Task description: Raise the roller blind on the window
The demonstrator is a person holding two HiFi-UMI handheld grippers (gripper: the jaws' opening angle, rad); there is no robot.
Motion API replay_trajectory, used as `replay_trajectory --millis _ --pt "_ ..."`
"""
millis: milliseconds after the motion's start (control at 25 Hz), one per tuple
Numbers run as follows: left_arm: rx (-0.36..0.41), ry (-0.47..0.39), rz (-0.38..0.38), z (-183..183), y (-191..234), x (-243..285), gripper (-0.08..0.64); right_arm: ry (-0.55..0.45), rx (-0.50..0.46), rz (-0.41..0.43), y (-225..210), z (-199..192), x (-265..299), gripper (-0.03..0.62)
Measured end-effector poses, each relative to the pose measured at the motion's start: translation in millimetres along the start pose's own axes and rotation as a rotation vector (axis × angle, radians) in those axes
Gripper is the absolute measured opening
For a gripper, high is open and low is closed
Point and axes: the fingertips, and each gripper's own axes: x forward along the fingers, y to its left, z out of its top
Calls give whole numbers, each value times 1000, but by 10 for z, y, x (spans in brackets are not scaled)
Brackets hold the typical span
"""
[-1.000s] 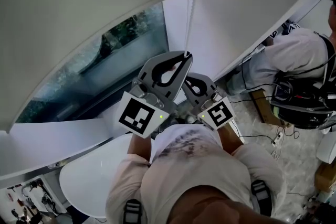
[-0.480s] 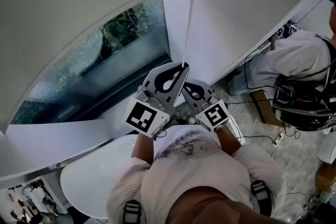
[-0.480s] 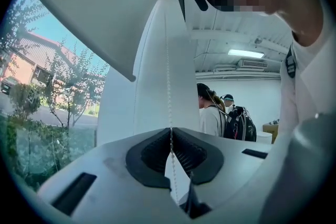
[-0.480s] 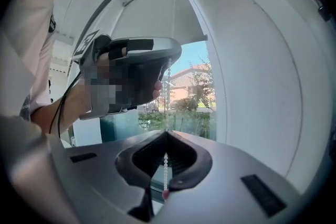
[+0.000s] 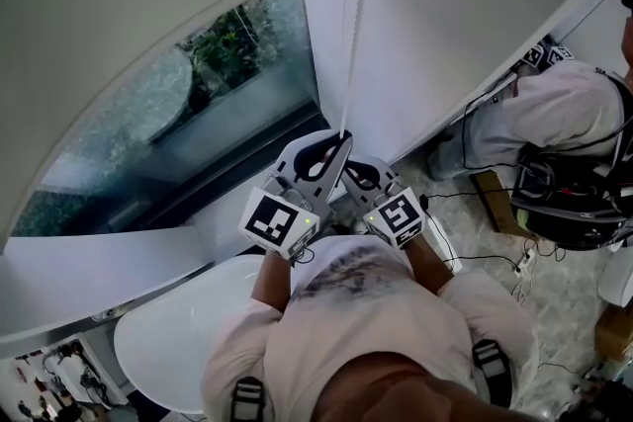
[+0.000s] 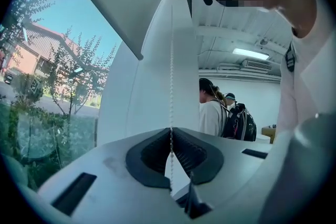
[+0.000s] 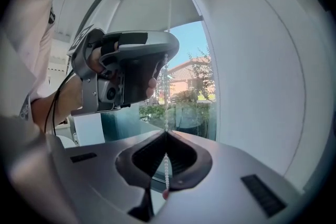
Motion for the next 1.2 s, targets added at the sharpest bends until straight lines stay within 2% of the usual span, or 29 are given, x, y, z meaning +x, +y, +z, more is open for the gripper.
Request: replay_trajectory --millis 560,880,1200 --pt "-35 46 17 -404 61 35 14 68 29 11 -62 -396 99 61" --pt "-47 99 30 -669 67 29 14 131 48 13 -43 -654 106 61" --pt "-43 93 44 -670 79 29 14 130 38 28 -13 -577 -48 63"
